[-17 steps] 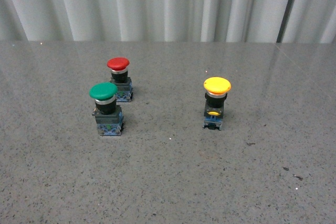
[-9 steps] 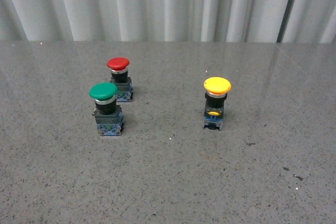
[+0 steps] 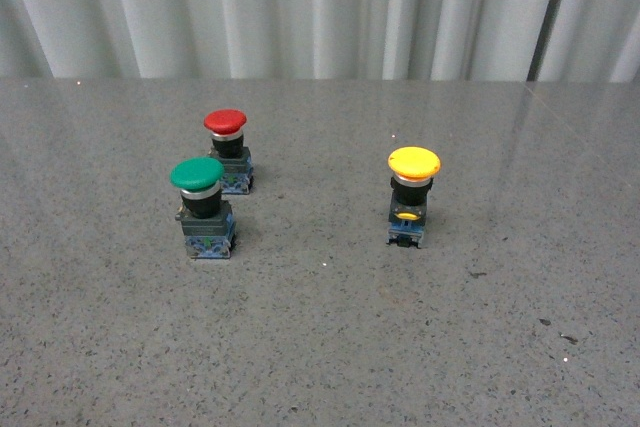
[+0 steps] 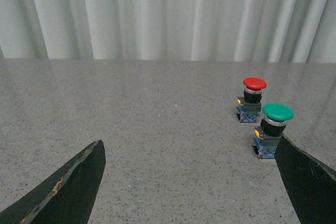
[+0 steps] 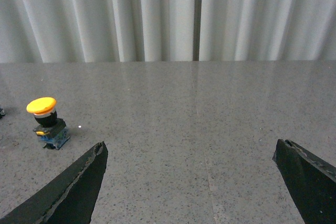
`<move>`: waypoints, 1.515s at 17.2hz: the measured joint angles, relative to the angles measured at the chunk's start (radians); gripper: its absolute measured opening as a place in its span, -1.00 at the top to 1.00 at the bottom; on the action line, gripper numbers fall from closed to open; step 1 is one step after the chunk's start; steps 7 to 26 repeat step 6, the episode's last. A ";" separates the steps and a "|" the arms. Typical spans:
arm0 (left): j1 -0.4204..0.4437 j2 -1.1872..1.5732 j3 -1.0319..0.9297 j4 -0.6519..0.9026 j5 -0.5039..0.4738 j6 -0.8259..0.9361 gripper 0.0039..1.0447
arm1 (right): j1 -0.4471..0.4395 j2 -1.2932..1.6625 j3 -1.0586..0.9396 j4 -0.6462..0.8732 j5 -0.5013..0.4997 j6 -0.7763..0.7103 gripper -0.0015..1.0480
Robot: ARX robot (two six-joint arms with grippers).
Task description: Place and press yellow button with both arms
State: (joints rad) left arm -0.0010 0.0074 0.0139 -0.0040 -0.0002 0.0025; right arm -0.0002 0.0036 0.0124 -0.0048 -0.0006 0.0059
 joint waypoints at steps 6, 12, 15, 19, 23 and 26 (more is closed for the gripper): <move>0.000 0.000 0.000 0.000 0.000 0.000 -0.88 | 0.000 0.000 0.000 0.000 0.000 0.000 -0.87; 0.000 0.000 0.000 0.000 0.000 0.000 -0.88 | 0.000 0.000 0.000 0.000 0.000 0.000 -0.87; 0.000 0.000 0.000 0.000 0.000 0.000 -0.88 | 0.000 0.000 0.000 0.000 0.000 0.000 -0.87; 0.000 0.000 0.000 0.000 0.000 0.000 -0.88 | 0.000 0.000 0.000 0.000 0.000 0.000 -0.87; 0.000 0.000 0.000 0.000 0.000 0.000 -0.88 | 0.000 0.000 0.000 0.000 0.000 0.000 -0.87; 0.000 0.000 0.000 0.000 0.000 0.000 -0.88 | 0.000 0.000 0.000 0.000 0.000 0.000 -0.87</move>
